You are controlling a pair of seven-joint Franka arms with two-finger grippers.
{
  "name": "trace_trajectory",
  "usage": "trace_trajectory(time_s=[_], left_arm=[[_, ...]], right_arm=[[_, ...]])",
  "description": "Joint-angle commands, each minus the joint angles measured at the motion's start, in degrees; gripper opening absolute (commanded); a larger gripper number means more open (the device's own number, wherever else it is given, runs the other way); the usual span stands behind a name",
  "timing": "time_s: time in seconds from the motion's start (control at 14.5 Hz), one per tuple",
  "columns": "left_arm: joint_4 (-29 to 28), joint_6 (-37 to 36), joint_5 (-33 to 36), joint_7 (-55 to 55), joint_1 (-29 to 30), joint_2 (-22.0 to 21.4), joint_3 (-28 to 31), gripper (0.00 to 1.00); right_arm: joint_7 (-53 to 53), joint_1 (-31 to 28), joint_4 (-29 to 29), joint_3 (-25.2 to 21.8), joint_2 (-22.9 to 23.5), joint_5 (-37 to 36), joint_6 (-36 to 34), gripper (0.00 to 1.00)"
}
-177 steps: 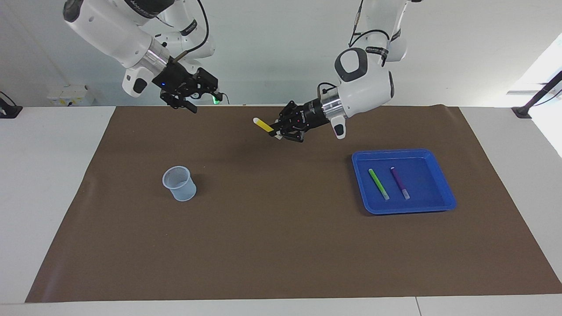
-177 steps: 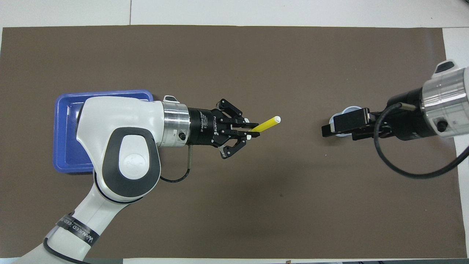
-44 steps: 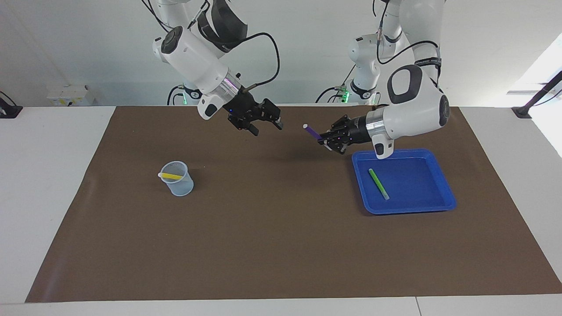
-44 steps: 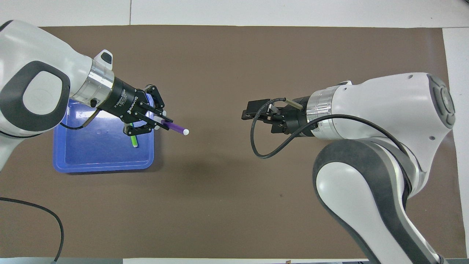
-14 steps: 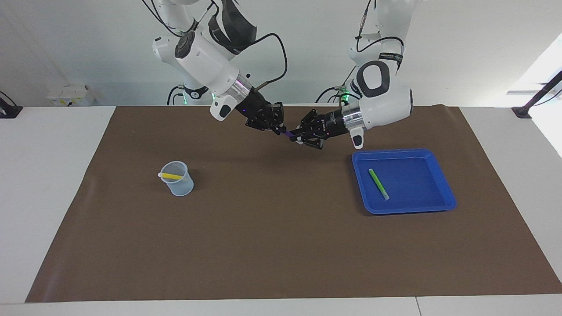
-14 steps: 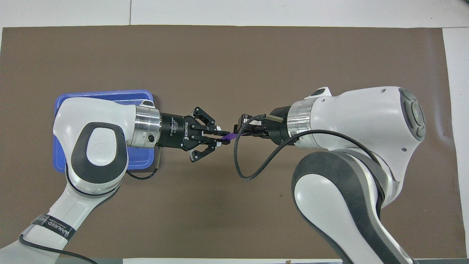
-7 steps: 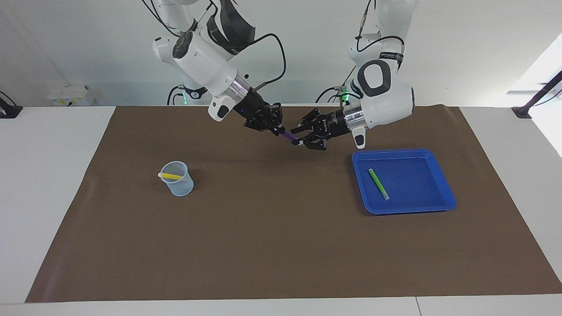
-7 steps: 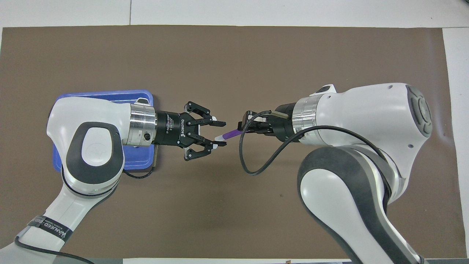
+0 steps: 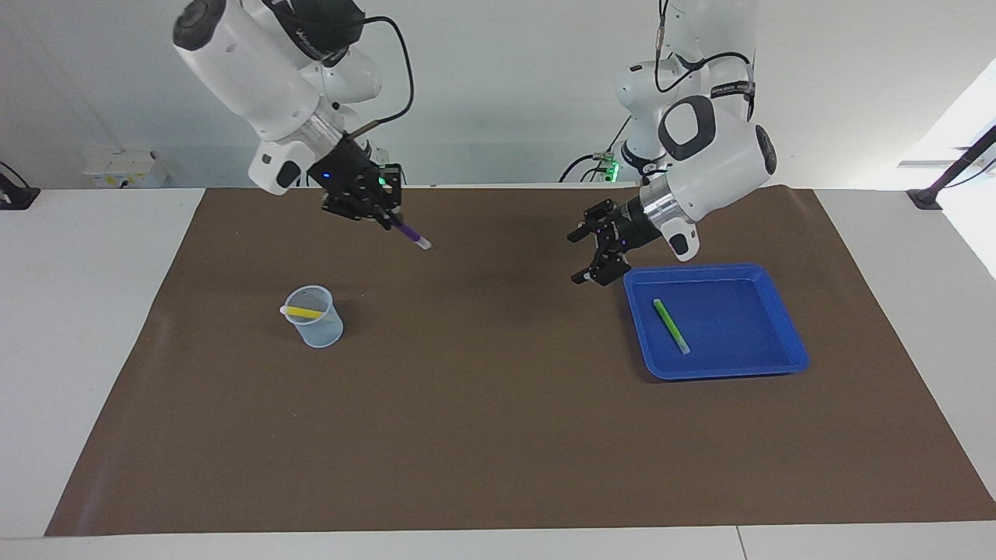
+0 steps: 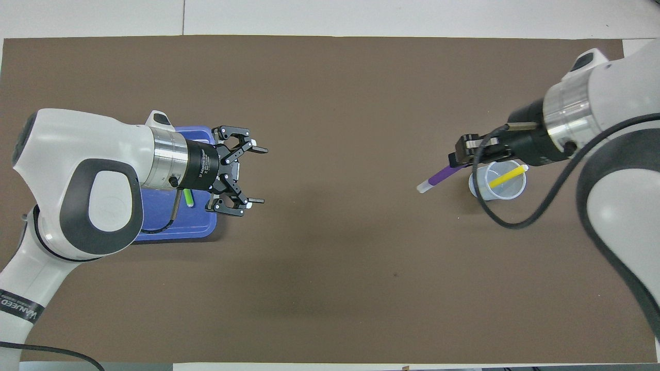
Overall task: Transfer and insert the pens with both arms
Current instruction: 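Insert the purple pen into the cup with the right gripper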
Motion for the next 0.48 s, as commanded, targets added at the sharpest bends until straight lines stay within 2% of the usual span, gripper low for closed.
trace_trajectory(time_s=[0.0, 0.14, 0.42], left_arm=[[1.37, -0.66, 7.96, 0.45, 3.17, 0.95, -0.16, 1.00], [1.02, -2.50, 11.82, 5.16, 5.19, 0.86, -0.16, 1.00], [-0.21, -3.21, 13.34, 21.15, 9.67, 0.77, -0.07, 1.00]], right_arm=[[-14.89, -3.84, 7.97, 0.76, 3.29, -10.11, -7.14, 0.00], [-23.44, -5.69, 6.07, 0.76, 3.21, -14.79, -4.36, 0.00], [-24.26, -7.89, -2.55, 0.85, 1.01, -14.81, 2.33, 0.00]])
